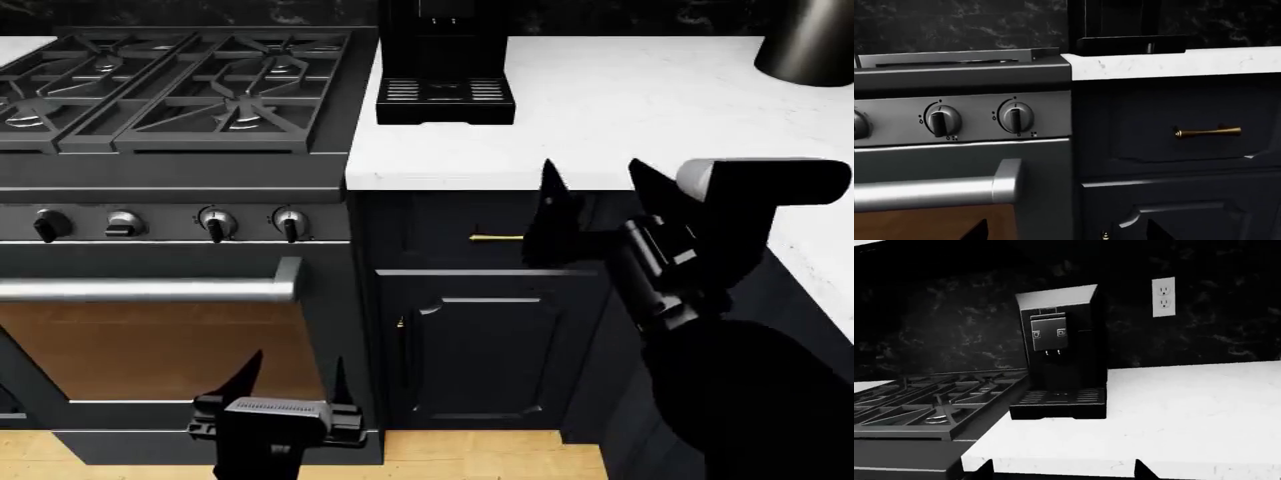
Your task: Pick the mug from the cabinet, place it under the coffee machine dispenser, and press the start button.
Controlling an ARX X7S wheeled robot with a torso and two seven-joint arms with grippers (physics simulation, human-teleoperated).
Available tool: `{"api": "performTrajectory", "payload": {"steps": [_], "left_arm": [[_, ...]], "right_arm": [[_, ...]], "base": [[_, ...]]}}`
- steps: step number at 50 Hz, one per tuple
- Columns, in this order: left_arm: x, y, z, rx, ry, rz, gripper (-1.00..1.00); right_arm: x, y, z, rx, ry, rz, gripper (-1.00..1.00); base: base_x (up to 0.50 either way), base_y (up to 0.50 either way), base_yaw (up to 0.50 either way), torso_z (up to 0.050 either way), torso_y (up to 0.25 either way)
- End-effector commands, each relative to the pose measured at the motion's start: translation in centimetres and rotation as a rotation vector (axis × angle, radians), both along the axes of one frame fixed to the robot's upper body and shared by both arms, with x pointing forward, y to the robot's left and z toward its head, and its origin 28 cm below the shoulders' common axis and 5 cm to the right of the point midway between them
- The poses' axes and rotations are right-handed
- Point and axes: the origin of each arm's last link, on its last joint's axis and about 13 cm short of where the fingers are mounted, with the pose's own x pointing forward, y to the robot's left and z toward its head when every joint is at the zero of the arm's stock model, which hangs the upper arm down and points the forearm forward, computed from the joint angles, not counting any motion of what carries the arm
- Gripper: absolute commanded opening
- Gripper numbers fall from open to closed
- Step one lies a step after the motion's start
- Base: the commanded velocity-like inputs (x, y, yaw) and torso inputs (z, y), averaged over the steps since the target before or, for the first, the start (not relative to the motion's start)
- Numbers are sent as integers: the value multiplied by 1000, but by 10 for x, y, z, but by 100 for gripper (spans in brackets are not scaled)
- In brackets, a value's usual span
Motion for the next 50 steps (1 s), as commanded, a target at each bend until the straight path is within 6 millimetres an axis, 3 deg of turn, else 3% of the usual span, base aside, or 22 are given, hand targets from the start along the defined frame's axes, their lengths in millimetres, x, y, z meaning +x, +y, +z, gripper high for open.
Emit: {"api": "performTrajectory", "payload": {"steps": [1,4,6,9,12,17,23,28,34,43,44,50], "left_arm": [[1,0,0,15,-55,-27,100],[3,0,-1,25,-146,-42,100],[-29,27,16,60,2,4,100],[-23,46,106,-14,-95,52,100],[-61,30,180,35,-301,-61,100],[-69,33,209,16,-384,-50,100],[-71,33,215,17,-401,-48,100],[-72,32,213,6,-386,-65,100],[-73,30,210,-21,-367,-87,100],[-73,28,202,-44,-320,-117,100],[-73,27,201,-44,-315,-121,100],[-75,26,199,-44,-305,-141,100]], "right_arm": [[-1,-2,47,-75,-77,28,100],[2,-1,63,-87,-109,37,100],[4,0,70,-100,-129,43,100],[6,-1,78,-116,-166,48,100],[9,-1,95,-138,-215,49,100],[14,-2,119,-129,-251,59,100],[17,0,146,-131,-289,75,100],[20,0,197,-126,-329,44,100],[41,-4,264,-152,-368,-16,100],[79,-4,333,-158,-382,-81,100],[76,0,347,-158,-421,-80,100],[76,-2,349,-95,-342,-130,100]], "base": [[0,0,0,0,0],[0,0,0,0,0],[0,0,0,0,0],[0,0,0,0,0],[0,0,0,0,0],[0,0,0,0,0],[0,0,0,0,0],[0,0,0,0,0],[0,0,0,0,0],[0,0,0,0,0],[0,0,0,0,0],[0,0,0,0,0]]}}
